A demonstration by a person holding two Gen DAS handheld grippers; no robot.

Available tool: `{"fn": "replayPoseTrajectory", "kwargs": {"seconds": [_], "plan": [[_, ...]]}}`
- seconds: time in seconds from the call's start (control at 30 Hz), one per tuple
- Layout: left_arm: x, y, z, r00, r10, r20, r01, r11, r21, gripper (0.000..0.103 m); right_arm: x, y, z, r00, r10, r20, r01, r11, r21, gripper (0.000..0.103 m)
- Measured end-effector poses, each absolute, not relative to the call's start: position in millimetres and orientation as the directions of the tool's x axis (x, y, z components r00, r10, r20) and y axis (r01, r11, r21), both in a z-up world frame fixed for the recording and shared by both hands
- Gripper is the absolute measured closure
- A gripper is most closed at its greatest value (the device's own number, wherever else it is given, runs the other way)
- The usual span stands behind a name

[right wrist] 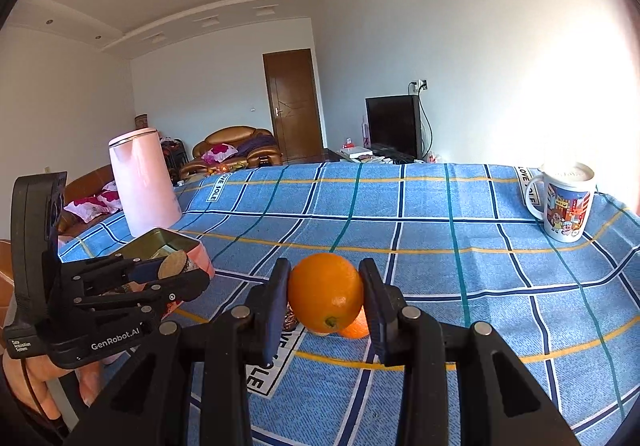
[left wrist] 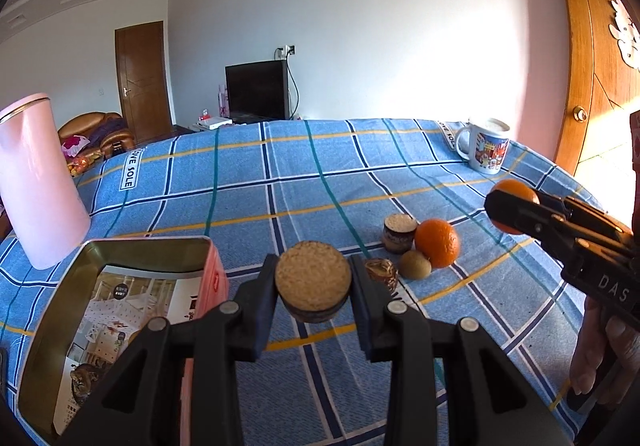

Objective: Organize fruits
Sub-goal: 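Carry the orange and the tan biscuit over the pink tin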

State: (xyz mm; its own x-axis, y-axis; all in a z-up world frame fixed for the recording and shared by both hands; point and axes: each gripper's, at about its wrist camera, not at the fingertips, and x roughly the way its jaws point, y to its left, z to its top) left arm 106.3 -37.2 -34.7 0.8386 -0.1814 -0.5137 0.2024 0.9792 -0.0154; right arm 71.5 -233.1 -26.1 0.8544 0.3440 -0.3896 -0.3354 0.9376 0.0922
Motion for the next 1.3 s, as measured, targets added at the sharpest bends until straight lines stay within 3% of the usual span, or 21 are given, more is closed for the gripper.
{"fn": "replayPoseTrajectory", "kwargs": {"seconds": [0.77,1.3], "plan": [[81.6,-31.1,-23.7,0.909,-0.142,-0.392,0.154,0.988,-0.001,0.067,53.3,-228.4,-19.2,0.883,0.355,-0.306,-0.365,0.931,0.028,0.066],[69.5,15.1,-18.8,0.906,-0.098,-0.411,0.086,0.995,-0.049,0.067,68.1,-174.1,-7.2,0.795,0.482,-0.367,-0.494,0.867,0.066,0.066]]}}
